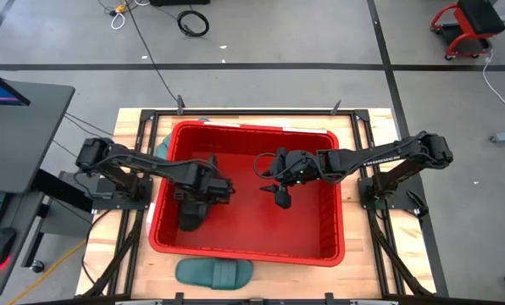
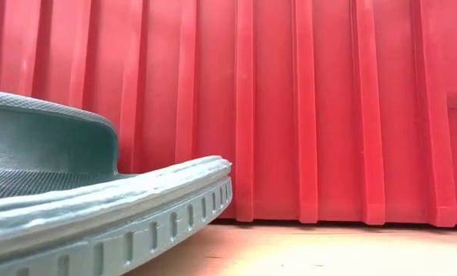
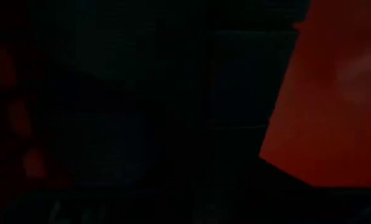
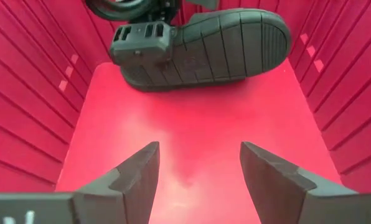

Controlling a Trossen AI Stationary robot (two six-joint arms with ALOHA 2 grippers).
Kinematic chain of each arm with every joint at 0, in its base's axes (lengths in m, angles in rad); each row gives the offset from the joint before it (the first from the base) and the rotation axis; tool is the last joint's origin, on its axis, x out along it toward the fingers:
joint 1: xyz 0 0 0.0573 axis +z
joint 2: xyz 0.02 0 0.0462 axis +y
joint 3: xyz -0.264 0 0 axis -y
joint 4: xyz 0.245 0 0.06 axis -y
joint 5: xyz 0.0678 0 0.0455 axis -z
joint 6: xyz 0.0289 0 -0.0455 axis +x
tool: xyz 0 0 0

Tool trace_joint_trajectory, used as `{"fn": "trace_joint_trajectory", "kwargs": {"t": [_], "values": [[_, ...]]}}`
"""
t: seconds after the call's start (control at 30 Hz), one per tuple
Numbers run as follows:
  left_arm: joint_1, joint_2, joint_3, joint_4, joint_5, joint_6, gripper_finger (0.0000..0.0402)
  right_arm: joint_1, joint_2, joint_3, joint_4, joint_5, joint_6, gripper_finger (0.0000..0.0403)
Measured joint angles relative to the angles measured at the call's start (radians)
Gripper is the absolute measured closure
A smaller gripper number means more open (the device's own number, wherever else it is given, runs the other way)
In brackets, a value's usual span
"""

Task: Pick and place slides into bin
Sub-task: Put the black slide on top of the other black slide in the container

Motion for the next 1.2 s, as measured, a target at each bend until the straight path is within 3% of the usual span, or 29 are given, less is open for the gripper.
{"fn": "trace_joint_trajectory", "kwargs": {"t": [0.2,0.8,1.03,1.2], "values": [[0.002,0.007,0.001,-0.01,-0.018,0.006,0.0299,0.0,0.0,0.0,-0.003,-0.024,0.037,0.0174],[0.001,0.004,0.089,-0.278,-0.006,0.032,0.019,0.0,0.0,0.0,-0.018,-0.112,0.08,0.0174],[0.0,0.002,0.114,-0.324,0.076,0.066,0.0193,0.0,0.0,0.0,-0.033,-0.113,0.088,0.0174],[0.0,0.002,0.175,-0.427,0.074,0.064,0.0207,0.0,0.0,0.001,-0.04,-0.113,0.097,0.0174]]}}
